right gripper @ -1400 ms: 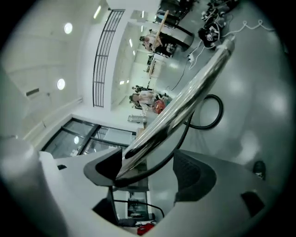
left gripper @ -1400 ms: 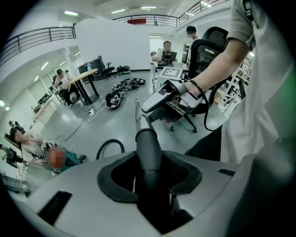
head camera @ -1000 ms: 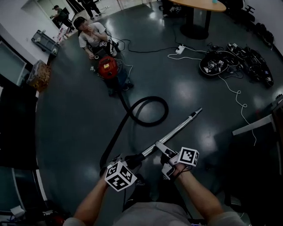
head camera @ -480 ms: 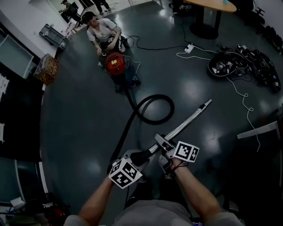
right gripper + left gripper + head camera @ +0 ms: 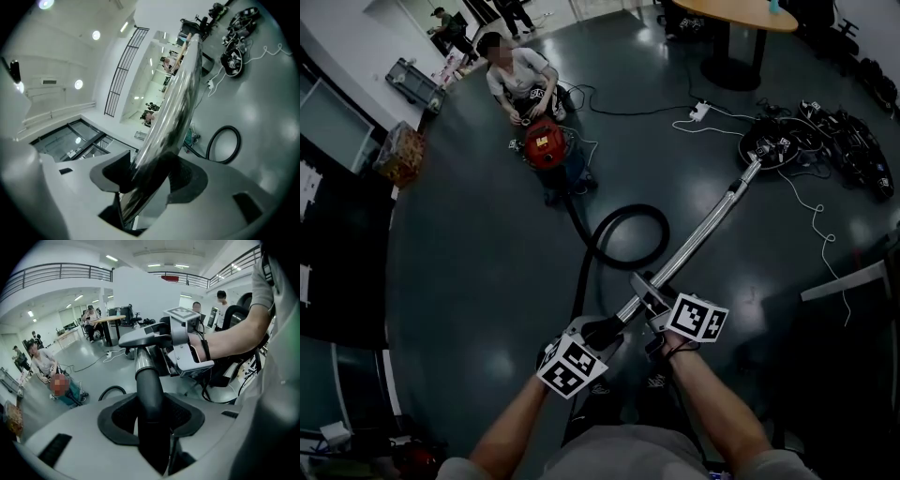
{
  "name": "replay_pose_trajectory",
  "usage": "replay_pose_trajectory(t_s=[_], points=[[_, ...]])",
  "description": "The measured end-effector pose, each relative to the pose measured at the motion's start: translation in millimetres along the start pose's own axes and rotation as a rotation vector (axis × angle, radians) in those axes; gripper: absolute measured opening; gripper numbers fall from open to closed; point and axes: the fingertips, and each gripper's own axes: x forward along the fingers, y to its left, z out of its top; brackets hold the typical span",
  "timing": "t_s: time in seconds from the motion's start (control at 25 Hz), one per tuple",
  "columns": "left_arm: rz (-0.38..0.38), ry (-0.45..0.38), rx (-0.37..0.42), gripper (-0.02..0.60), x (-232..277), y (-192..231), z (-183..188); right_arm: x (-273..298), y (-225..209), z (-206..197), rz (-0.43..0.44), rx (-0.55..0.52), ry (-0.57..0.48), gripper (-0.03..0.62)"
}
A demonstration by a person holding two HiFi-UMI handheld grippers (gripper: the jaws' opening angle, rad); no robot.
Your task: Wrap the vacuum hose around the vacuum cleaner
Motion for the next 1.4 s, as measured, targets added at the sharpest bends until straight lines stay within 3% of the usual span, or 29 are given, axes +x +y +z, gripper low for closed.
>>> replay_pose_trajectory(t_s=[0.24,0.36,0.68,1.08,1.4], points=[[0.041,-0.127,0.065,0.156,-23.6,6.8,42.5,-3.3,52.6,41.4,0.037,-0.117,-0.049,0.229],[0.046,-0.179,0.082,0.195,-37.7,14.6,59.2,-3.4,73.1,58.2,0.04,-0.196,-0.062,0.229],[-0.044,-0.263,0.181,0.21,-61.9,38.4,80.7,10.1,86.1,83.6,-0.052,-0.396,-0.034,0.229],[-0.091,-0.321,0.248,0.209,-56.8,129.4,107.8,71.9,75.8,78.1,-0.164,-0.613,0.152,0.224],[-0.052,-0.421,0.353,0.207,-70.4,202.0,149.4,102.7,62.8,67.0,-0.253,-0.78,0.344,0.216]])
